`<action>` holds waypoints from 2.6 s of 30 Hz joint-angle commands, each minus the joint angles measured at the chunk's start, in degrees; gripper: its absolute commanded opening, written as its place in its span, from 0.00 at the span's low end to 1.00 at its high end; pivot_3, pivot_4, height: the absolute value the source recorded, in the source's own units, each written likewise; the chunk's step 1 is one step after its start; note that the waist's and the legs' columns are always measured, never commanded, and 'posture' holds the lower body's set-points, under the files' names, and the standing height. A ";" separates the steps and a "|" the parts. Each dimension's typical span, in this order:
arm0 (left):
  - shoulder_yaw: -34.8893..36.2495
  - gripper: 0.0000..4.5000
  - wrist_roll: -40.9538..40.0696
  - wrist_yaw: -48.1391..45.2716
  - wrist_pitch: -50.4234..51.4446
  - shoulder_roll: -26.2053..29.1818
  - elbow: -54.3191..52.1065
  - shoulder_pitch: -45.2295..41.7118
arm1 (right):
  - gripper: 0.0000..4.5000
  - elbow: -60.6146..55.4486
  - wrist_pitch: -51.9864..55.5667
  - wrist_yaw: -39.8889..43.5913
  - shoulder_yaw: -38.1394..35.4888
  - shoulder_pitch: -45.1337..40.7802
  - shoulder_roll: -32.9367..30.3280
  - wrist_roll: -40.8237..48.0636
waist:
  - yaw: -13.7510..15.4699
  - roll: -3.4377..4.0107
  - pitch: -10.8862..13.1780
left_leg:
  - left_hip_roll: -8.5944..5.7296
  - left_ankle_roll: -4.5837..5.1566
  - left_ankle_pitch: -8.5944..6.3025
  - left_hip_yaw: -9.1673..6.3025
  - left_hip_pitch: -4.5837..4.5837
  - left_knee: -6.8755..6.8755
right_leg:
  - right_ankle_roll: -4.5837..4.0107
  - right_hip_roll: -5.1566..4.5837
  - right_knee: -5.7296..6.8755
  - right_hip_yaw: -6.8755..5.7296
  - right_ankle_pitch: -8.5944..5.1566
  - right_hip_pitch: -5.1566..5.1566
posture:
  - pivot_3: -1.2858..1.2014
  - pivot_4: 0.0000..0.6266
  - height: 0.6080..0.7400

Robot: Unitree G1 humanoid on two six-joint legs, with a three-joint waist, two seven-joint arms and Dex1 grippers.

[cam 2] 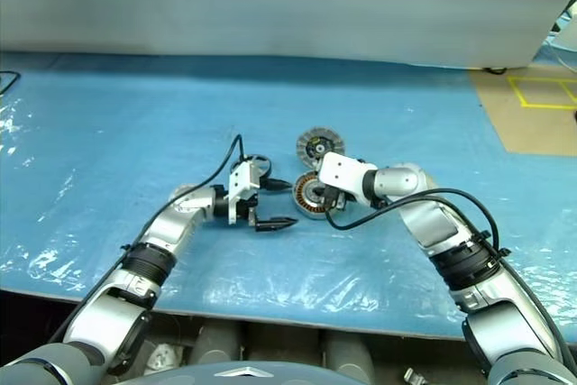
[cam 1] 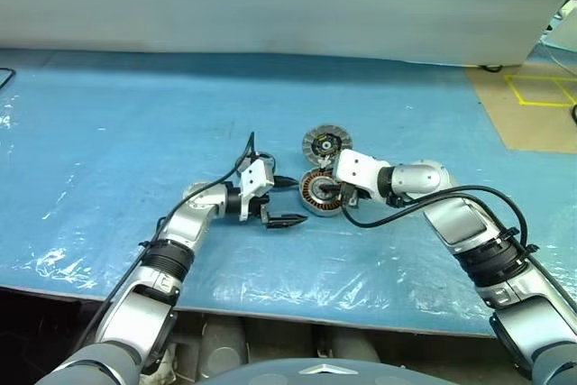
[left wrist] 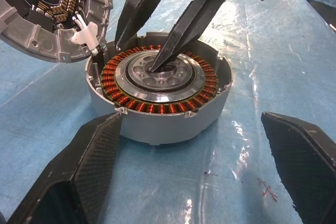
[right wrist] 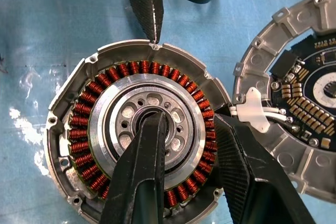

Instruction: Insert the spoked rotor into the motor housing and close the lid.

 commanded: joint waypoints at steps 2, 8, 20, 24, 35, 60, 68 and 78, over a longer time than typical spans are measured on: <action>-0.23 1.00 -0.34 -0.43 -0.37 -0.32 -1.41 0.11 | 0.34 3.16 -1.74 0.73 2.05 0.85 0.16 -2.92 | -0.18 0.00 0.00 | 0.00 0.01 0.00 -0.01 0.02 0.11 | -0.11 -0.02 0.00 0.00 -0.03 0.07 | 0.52 0.24 1.00; -0.40 1.00 -0.18 -0.69 -0.49 -0.44 -0.59 -0.54 | 0.34 0.99 -3.83 5.62 3.22 2.47 -2.39 -3.43 | -0.08 0.00 0.00 | 0.01 0.02 -0.01 -0.01 0.04 0.18 | -0.15 -0.04 0.00 -0.01 -0.01 0.14 | 0.52 0.24 1.00; -0.65 1.00 0.24 -1.23 -1.66 -1.86 1.73 -2.36 | 0.34 6.03 -14.69 12.00 6.30 -5.05 -4.20 -9.39 | 0.17 0.00 0.00 | 0.03 0.04 -0.01 -0.04 -0.03 0.15 | -0.15 -0.02 -0.01 -0.05 -0.01 0.11 | 0.52 0.24 1.00; -0.49 1.00 0.21 -1.32 -1.57 -1.34 1.46 -2.24 | 0.34 8.54 -19.23 13.01 8.13 -7.13 -3.74 -12.01 | 0.07 0.00 0.00 | 0.04 0.06 -0.02 -0.03 -0.02 0.17 | -0.16 -0.02 -0.01 -0.05 -0.01 0.12 | 0.52 0.24 1.00; -0.61 1.00 0.12 -1.35 -1.25 -0.91 0.79 -2.05 | 0.34 13.09 -29.19 17.75 11.96 -11.56 -2.81 -16.97 | -0.34 -0.01 0.00 | 0.09 0.24 -0.13 -0.02 0.00 0.33 | -0.21 -0.01 0.08 -0.05 0.01 0.13 | 0.52 0.24 1.00; -0.48 1.00 0.72 -1.27 -1.58 -1.52 1.18 -2.62 | 0.00 16.96 -31.84 19.38 10.08 -14.26 1.71 -18.55 | -0.68 -0.05 -0.03 | 0.34 0.25 -0.14 0.06 0.05 0.52 | -0.37 0.14 0.15 -0.04 0.11 0.11 | 0.52 0.24 1.00; -0.72 1.00 0.97 -0.90 -1.90 -2.42 1.85 -2.86 | 0.00 16.89 -32.04 20.21 9.41 -15.07 1.72 -18.39 | -0.55 -0.06 -0.02 | 0.33 0.25 -0.14 0.06 0.02 0.51 | -0.37 0.13 0.13 -0.04 0.11 0.10 | 0.52 0.24 1.00; -0.69 1.00 1.22 -0.44 -2.22 -2.47 1.95 -2.77 | 0.00 16.11 -31.52 19.96 6.96 -15.71 1.64 -16.34 | -0.54 -0.06 -0.01 | 0.34 0.25 -0.14 0.07 -0.07 0.48 | -0.37 0.13 0.08 -0.05 0.11 0.02 | 0.52 0.24 1.00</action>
